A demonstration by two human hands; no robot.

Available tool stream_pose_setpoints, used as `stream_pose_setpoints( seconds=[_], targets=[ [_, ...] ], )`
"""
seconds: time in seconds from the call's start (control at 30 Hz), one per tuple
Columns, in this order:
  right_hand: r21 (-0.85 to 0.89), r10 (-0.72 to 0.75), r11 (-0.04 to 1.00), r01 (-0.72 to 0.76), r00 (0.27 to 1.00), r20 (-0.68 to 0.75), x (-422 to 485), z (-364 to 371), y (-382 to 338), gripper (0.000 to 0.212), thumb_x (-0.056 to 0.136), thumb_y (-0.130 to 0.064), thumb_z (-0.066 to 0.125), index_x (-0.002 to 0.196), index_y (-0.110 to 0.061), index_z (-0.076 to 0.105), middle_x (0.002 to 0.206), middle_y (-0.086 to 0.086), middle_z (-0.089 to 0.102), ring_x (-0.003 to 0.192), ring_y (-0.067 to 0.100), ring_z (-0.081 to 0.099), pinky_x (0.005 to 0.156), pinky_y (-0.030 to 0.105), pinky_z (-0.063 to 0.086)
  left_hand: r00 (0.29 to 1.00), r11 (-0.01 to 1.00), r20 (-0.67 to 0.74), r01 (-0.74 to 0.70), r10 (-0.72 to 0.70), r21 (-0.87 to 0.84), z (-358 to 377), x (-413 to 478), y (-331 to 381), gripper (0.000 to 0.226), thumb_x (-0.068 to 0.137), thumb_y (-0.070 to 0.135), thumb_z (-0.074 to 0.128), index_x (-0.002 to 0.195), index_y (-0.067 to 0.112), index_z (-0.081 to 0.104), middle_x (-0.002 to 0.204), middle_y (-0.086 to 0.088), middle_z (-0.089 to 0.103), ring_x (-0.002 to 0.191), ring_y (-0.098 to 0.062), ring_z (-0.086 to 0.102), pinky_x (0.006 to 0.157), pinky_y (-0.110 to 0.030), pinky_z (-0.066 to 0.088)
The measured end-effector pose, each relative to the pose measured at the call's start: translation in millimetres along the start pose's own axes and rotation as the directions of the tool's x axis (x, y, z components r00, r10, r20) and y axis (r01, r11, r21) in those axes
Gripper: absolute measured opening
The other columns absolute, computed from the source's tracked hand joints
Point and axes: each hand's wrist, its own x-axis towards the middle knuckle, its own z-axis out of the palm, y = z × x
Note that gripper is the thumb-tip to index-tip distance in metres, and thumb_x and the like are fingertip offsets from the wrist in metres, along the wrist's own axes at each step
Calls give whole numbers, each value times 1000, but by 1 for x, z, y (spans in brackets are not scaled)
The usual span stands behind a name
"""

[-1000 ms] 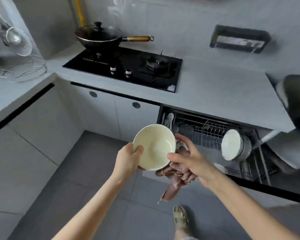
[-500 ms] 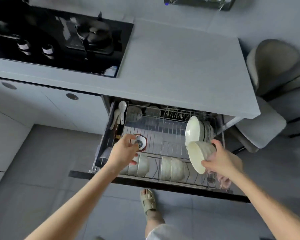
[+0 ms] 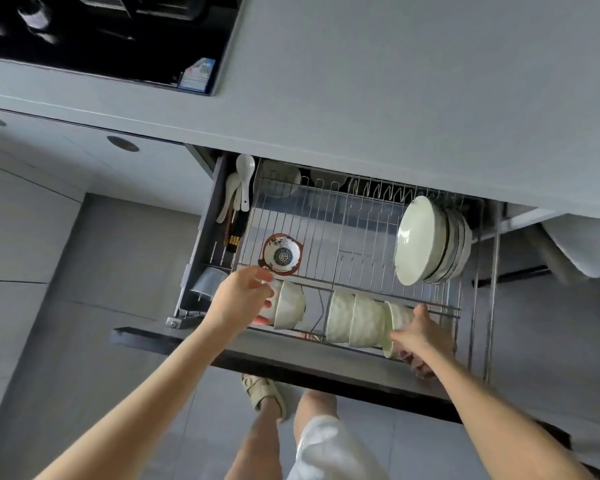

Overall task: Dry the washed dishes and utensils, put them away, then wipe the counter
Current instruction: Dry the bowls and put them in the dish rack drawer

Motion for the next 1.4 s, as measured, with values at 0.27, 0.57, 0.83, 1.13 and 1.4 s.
stream_pose_setpoints(
  seconds=[0.27,0.57,0.83,1.13,1.4],
  targets=[
    [36,-14,999,14,1000,3,17,15,-25,65,73,-59,69,106,-17,32,73,-3,60,56,17,60,41,21,37,993,992,21,115,-114,-42,-2,12,-16,22,91,-1,48,104,13,60,94,-10,64,86,-25,66,62,-34,60],
    [25,-24,999,25,999,-30,3,-2,-22,69,74,-56,70,116,-14,35,69,-6,59,55,14,59,47,26,48,991,984,27,136,-134,-112,-14,3,-17,20,94,0,46,100,14,59,94,-10,63,92,-30,65,72,-43,59],
    [374,-507,776,508,855,-110,-91,-99,-126,50,85,-49,62,113,-12,46,92,-1,56,65,18,64,56,31,54,997,989,-53,44,-52,-144,-50,-20,-20,23,94,10,51,116,11,59,106,-9,63,90,-22,66,72,-33,60],
    [669,-898,384,637,426,109,-267,-112,-321,40,92,-32,61,128,-30,44,119,3,59,97,15,66,70,24,55,980,645,-200,-167,22,-746,-184,-78,-77,67,72,56,67,130,27,49,117,-9,65,106,-27,64,88,-40,55],
    [598,-980,177,782,82,183,-431,-29,-480,57,87,-10,68,132,-29,38,119,3,59,80,3,68,62,28,57,899,408,-434,-419,61,-811,-353,-157,-199,33,83,50,59,107,27,61,101,-4,71,92,-26,68,92,-47,50]
  ],
)
